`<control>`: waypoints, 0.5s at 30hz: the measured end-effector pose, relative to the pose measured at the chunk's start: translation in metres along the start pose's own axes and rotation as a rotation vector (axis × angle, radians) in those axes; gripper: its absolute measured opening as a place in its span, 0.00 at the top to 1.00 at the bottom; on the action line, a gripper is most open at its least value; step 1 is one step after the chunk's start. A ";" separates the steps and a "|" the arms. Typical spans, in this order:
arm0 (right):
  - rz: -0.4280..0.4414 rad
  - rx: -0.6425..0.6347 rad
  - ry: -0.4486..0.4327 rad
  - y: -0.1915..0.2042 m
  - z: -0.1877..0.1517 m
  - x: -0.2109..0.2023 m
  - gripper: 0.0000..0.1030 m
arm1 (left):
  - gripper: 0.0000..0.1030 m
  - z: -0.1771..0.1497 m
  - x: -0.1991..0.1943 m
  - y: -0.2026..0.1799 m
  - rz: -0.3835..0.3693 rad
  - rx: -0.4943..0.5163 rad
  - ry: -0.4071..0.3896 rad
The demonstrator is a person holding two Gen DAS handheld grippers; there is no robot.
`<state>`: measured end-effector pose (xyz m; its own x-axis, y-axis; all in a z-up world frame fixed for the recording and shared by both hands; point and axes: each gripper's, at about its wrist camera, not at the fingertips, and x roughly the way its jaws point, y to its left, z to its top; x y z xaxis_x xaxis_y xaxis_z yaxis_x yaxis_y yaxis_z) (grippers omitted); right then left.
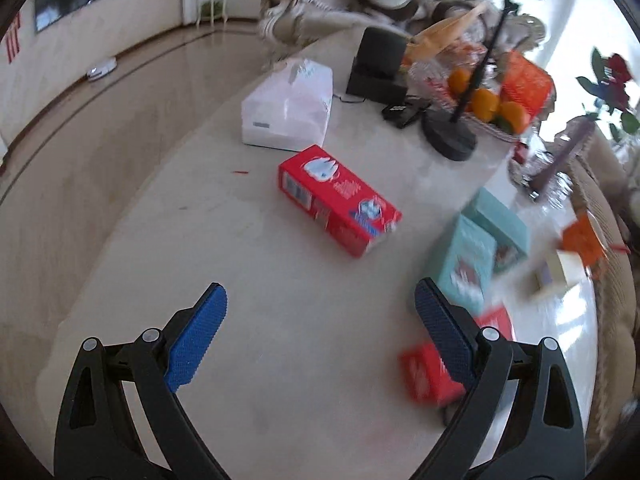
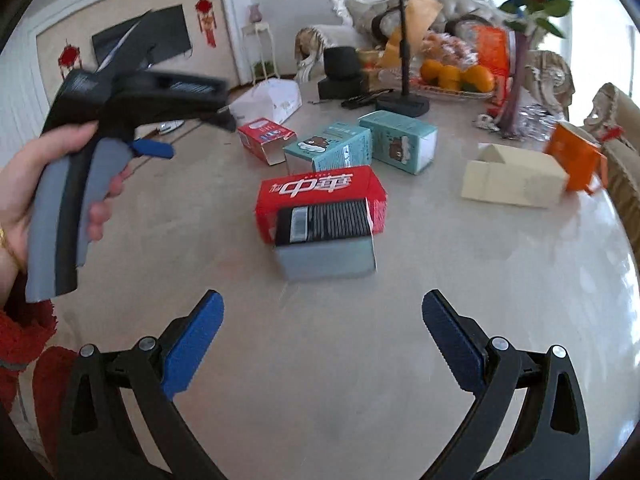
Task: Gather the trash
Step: 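Grasp the red toothpaste box with the left gripper while the right grasps the black box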
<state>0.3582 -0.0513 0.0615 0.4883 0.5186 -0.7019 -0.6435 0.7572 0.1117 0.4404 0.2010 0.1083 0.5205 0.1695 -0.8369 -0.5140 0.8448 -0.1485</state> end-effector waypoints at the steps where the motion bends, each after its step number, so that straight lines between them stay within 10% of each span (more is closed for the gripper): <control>1: 0.003 -0.009 0.008 0.000 0.003 0.005 0.07 | 0.10 0.003 0.008 -0.001 0.007 -0.013 0.011; 15: 0.025 -0.101 0.045 -0.002 0.031 0.044 0.07 | 0.10 0.053 0.097 -0.033 0.103 -0.157 0.092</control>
<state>0.3995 -0.0180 0.0527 0.4458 0.5165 -0.7311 -0.7122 0.6994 0.0598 0.5440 0.2163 0.0602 0.3988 0.1982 -0.8954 -0.6652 0.7346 -0.1337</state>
